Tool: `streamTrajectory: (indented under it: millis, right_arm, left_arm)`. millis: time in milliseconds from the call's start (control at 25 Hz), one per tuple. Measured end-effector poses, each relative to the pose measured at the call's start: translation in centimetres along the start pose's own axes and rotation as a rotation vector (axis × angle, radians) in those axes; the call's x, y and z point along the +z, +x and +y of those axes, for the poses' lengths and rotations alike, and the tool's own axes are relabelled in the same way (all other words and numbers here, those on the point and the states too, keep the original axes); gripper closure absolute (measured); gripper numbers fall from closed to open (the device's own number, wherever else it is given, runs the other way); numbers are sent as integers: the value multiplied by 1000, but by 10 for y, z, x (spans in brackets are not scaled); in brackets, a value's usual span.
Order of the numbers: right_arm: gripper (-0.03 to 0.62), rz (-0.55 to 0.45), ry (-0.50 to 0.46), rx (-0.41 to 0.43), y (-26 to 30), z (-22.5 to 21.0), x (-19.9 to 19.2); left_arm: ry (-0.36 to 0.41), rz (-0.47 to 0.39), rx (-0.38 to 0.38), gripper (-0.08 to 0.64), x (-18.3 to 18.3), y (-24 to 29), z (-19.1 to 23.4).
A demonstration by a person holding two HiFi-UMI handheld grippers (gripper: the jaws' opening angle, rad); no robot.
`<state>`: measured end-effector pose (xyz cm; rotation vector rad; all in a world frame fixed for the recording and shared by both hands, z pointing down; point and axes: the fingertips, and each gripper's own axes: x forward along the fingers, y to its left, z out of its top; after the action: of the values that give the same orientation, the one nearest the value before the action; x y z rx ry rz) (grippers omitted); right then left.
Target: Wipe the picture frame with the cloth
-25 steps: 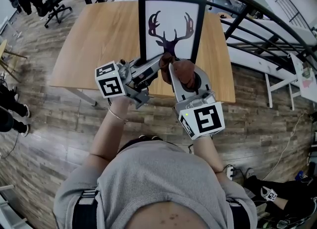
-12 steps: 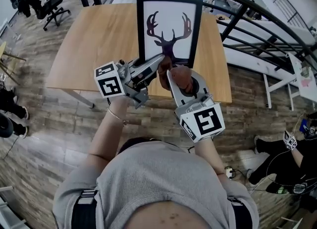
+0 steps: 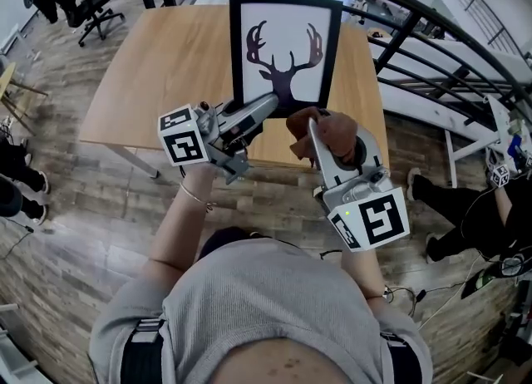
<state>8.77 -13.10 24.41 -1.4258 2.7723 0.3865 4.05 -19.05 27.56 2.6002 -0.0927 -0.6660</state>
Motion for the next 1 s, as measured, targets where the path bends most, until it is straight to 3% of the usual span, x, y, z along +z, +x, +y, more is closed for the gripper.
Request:
streamTrajectory:
  millis: [200, 400, 560, 760, 1000]
  right_arm:
    - [546, -167, -99, -107, -30, -37, 56]
    - [546, -299, -159, -202, -14, -71, 108]
    - [546, -310, -174, -257, 5, -94, 108]
    - [546, -285, -190, -258, 22, -101, 99]
    - [546, -253, -176, -248, 23, -102, 81]
  left_arm:
    - [36, 59, 7, 532, -38, 1, -11]
    - [25, 78, -26, 532, -35, 1, -21]
    - [0, 69, -41, 532, -36, 1, -22]
    - [23, 78, -62, 532, -34, 1, -24]
    - [-6, 33, -83, 532, -31, 3, -29]
